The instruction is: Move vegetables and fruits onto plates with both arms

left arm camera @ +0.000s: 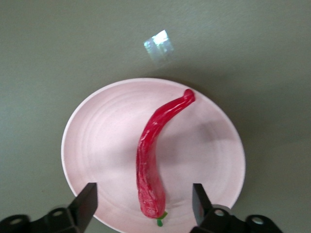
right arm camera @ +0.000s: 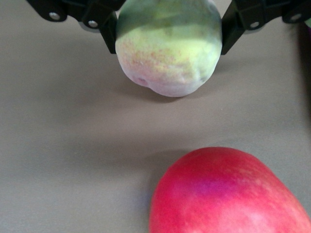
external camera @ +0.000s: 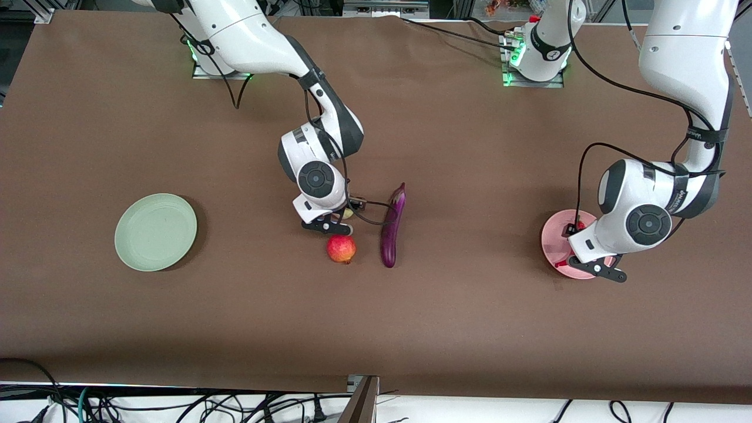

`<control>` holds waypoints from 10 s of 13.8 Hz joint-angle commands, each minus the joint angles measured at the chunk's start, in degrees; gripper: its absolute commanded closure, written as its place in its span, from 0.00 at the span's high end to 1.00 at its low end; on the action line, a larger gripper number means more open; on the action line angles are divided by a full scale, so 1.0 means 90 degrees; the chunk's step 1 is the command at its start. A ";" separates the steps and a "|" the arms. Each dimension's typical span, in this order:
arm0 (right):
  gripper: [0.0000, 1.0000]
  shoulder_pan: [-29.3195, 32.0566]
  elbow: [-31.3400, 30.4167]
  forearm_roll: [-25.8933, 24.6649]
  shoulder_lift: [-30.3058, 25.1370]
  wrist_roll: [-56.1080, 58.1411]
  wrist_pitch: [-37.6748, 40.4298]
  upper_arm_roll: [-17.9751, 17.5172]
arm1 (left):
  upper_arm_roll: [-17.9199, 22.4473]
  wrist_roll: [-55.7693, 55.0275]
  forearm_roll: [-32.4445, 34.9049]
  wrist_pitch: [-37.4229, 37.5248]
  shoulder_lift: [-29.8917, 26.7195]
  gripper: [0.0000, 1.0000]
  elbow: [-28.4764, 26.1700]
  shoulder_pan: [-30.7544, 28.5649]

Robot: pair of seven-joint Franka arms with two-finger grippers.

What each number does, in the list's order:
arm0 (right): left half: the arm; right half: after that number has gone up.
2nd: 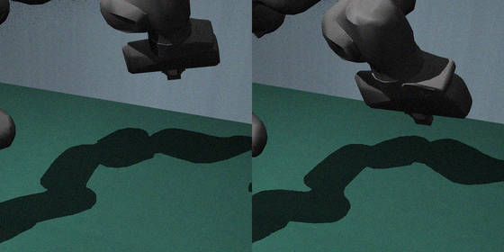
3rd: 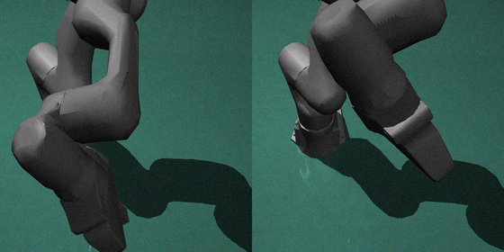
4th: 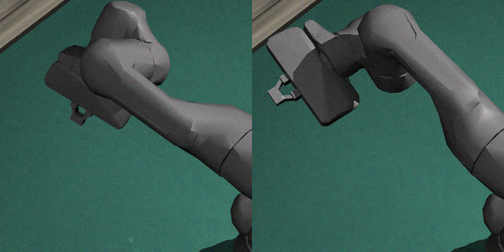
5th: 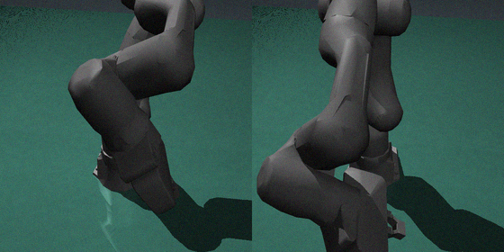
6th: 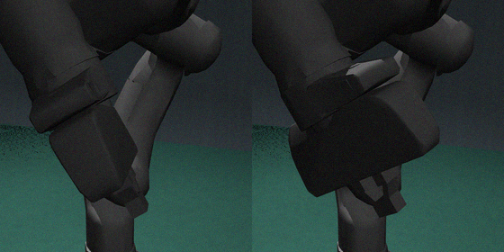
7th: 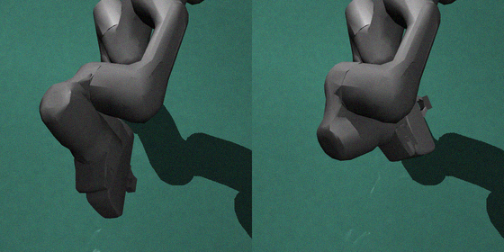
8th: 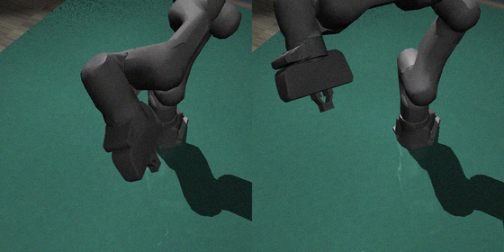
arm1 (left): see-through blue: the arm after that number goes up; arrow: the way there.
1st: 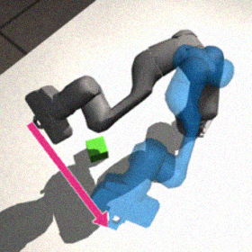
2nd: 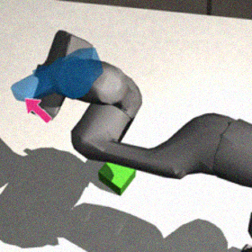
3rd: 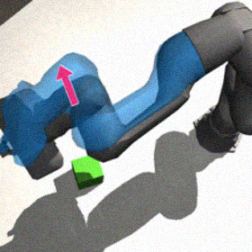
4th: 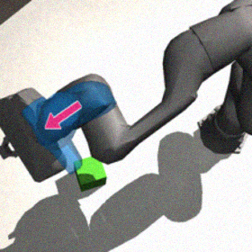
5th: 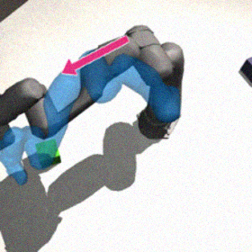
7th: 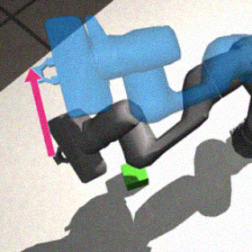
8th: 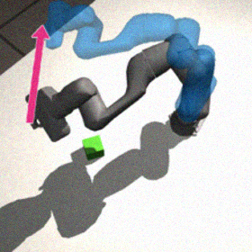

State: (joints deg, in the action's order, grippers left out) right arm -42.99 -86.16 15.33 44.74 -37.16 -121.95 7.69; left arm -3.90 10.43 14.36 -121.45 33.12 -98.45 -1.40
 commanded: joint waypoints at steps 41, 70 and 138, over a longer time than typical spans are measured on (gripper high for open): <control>1.00 0.2524 0.0159 -0.0297 -0.0820 0.5633 0.1968 0.1743 | -0.1686 0.0137 0.0758 0.1814 -0.0234 0.00 0.0753 -0.1435; 1.00 -0.0555 0.0491 0.0113 0.0683 0.1275 -0.2319 0.0962 | -0.2077 -0.0149 -0.0844 0.3501 -0.1453 1.00 0.2849 -0.2023; 1.00 0.3976 -0.0368 -0.1625 -0.4971 0.3631 0.4410 -0.0445 | -0.0065 -0.1511 -0.1527 0.3406 -0.3709 1.00 0.0743 0.0272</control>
State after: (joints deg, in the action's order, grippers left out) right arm -8.44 -88.34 1.71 1.57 -4.35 -81.25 4.92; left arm -4.59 -2.95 0.14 -92.22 -0.07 -92.60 0.84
